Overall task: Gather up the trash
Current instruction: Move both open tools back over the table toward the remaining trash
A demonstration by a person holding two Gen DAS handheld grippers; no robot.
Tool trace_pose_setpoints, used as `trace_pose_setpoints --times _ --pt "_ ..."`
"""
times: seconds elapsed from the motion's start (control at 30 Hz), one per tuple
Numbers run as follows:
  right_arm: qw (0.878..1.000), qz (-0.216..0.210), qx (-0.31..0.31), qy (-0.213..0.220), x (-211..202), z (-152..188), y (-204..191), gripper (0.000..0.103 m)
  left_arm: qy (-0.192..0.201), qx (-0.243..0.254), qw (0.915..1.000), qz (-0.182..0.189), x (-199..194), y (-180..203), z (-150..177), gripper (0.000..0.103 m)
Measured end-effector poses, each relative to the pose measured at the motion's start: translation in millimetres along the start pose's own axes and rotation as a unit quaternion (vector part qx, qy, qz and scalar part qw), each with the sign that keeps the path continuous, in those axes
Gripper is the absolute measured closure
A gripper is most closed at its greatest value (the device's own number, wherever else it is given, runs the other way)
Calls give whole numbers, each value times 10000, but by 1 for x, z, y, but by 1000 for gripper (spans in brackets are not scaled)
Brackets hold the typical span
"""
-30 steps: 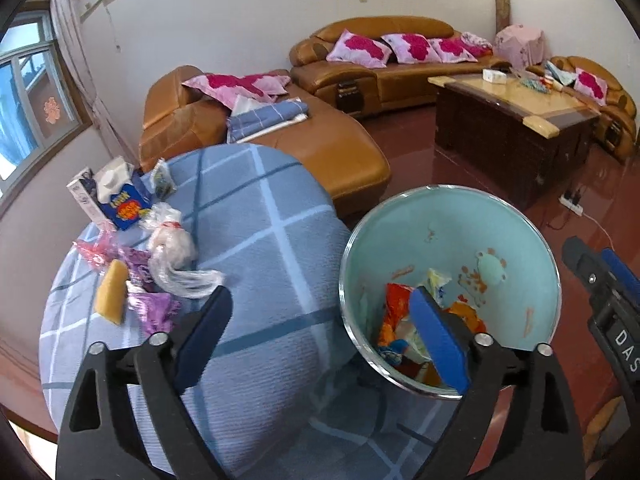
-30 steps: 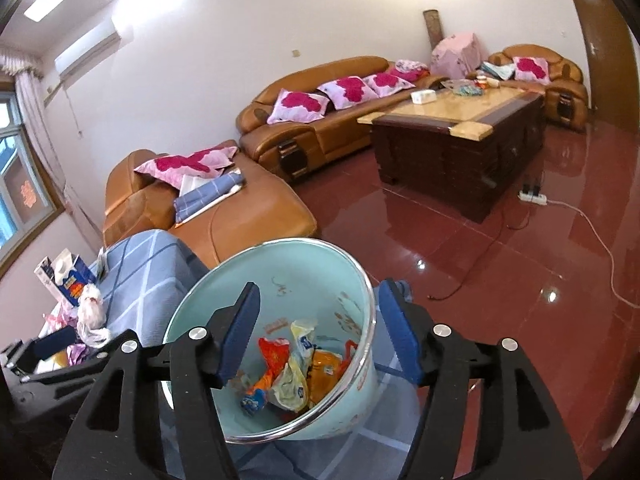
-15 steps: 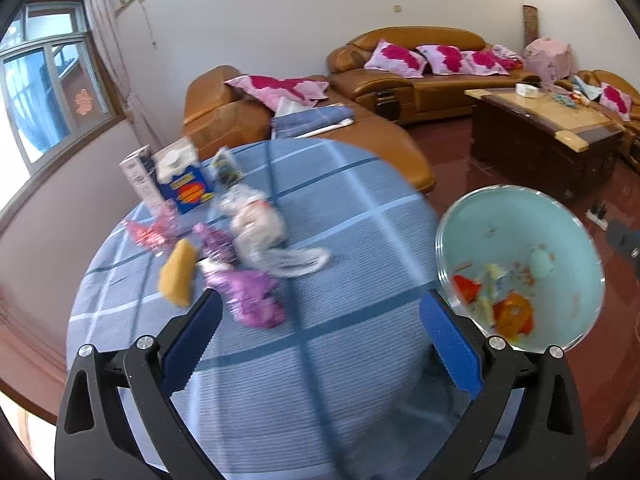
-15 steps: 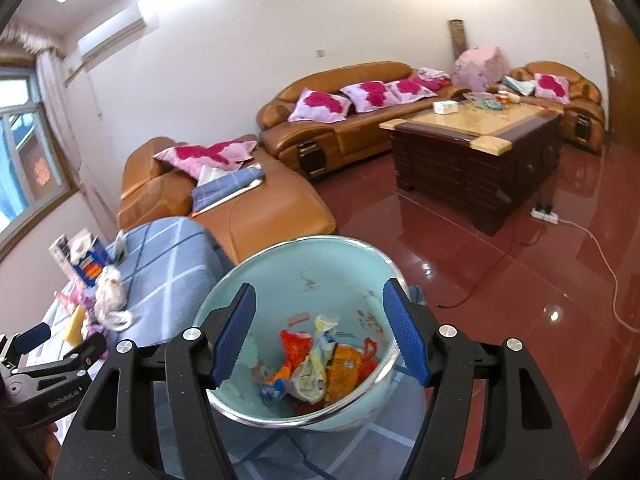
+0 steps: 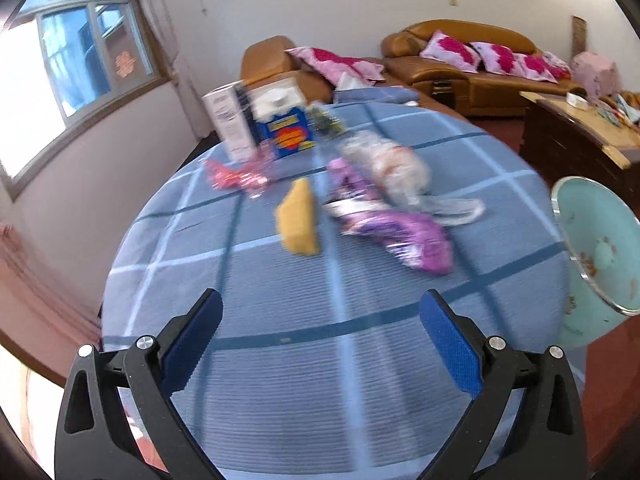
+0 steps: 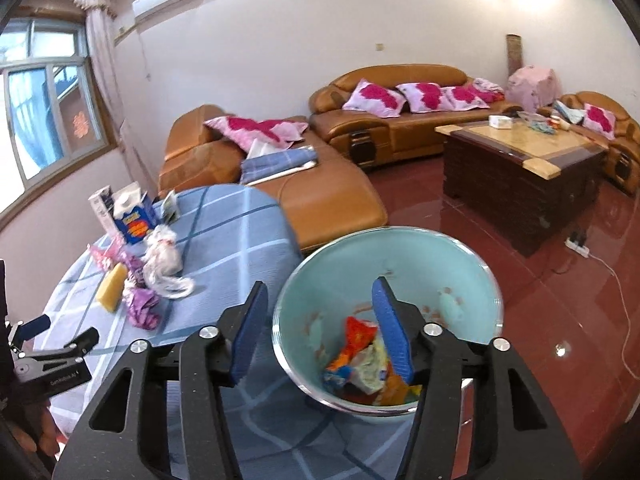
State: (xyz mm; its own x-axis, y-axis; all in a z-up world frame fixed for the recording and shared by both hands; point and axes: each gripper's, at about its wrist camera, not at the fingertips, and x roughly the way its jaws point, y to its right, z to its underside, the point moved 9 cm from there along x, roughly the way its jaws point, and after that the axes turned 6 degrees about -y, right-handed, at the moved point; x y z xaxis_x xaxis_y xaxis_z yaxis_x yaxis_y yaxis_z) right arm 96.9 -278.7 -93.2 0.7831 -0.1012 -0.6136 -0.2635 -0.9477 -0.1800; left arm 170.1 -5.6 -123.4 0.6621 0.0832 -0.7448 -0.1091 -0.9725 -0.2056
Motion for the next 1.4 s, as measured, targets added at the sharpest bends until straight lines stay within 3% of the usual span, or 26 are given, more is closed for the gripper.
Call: trace_pose_setpoints --times 0.3,0.5,0.97,1.4 --pt "9984 -272 -446 -194 19 2 -57 53 -176 -516 9982 -248 21 -60 8 6" --pt "9972 -391 -548 -322 33 0 -79 53 -215 -612 9976 -252 29 -76 7 7" --pt "9935 -605 -798 -533 64 -8 -115 56 -296 -702 9971 -84 47 -87 -8 7" --pt "9853 -1069 -944 -938 107 -28 -155 57 -318 -786 9957 367 69 -64 -53 9"
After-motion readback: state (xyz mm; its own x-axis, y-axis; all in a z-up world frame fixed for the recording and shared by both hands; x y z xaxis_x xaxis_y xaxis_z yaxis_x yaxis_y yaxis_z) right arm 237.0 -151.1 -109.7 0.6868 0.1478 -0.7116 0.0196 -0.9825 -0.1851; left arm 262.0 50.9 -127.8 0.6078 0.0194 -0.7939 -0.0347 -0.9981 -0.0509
